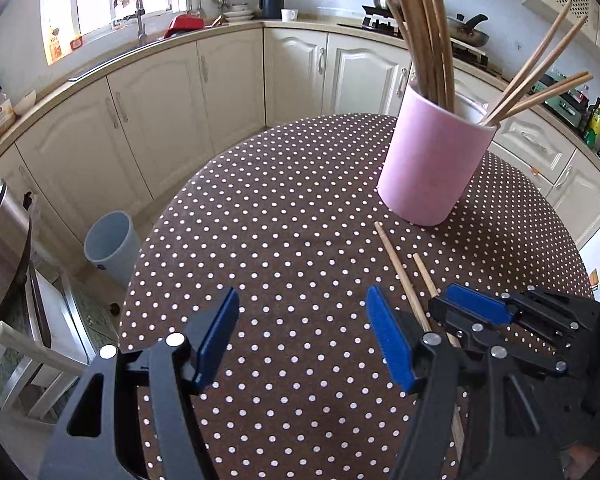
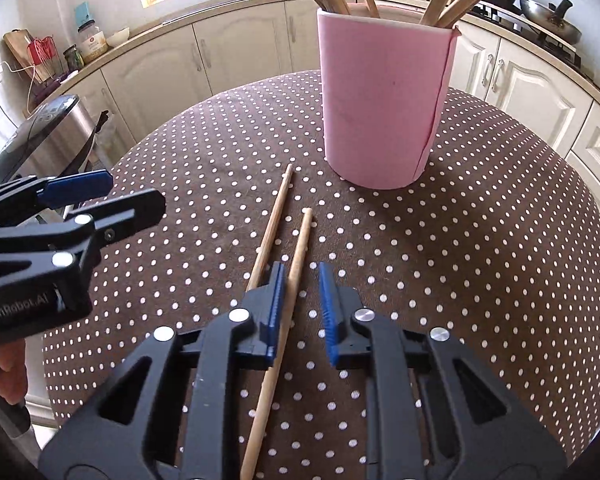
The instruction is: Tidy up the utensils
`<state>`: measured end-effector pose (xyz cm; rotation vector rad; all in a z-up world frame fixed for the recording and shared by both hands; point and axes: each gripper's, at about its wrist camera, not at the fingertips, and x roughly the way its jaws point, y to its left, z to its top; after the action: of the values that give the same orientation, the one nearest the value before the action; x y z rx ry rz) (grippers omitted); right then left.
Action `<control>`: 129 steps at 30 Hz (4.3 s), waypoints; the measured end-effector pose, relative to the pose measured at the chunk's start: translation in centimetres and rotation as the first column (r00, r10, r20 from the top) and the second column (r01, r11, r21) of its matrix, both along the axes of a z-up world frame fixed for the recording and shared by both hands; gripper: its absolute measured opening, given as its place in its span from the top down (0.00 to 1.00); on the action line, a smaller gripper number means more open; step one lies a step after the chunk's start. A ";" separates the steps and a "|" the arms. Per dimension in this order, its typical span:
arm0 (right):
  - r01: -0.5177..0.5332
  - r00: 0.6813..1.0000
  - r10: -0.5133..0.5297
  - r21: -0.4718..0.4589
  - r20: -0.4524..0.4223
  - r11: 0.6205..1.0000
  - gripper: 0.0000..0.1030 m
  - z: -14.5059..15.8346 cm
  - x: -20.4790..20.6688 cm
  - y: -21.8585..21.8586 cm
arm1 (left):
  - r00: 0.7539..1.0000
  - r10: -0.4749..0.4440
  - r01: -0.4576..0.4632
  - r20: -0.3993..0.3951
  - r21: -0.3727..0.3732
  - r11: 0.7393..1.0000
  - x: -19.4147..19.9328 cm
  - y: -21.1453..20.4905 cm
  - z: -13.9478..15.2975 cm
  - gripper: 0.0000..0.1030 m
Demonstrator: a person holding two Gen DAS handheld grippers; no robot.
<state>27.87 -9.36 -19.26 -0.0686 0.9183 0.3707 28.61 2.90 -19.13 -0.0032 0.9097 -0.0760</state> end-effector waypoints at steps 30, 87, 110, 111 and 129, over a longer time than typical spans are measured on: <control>0.002 1.000 0.000 0.069 -0.029 0.998 0.94 -0.1 0.7 -4.6 | 0.988 -0.051 0.057 -0.145 0.039 0.998 6.9 -10.1 -3.3 0.91; -0.060 0.857 -0.055 0.206 0.512 0.977 0.94 20.3 -5.8 -6.4 | 0.891 -0.076 0.149 0.448 -0.130 0.980 -4.0 -5.9 20.3 0.94; -0.034 0.789 -0.140 0.270 0.599 0.962 0.94 23.8 -0.5 -8.0 | 0.816 -0.060 0.170 0.575 -0.138 0.976 1.4 -8.7 25.4 0.94; -0.034 0.788 -0.144 0.276 0.598 0.961 0.94 23.8 -0.3 -8.1 | 0.815 -0.062 0.173 0.576 -0.139 0.975 1.7 -8.9 25.5 0.94; -0.029 0.800 -0.162 0.307 0.578 0.951 0.94 22.7 1.7 -8.7 | 0.865 -0.061 0.145 0.498 -0.132 0.980 5.9 -9.7 20.1 0.94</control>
<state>29.54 -18.06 3.45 0.1263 0.2224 0.3871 34.56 -6.78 0.98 -0.0868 0.3865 -0.2427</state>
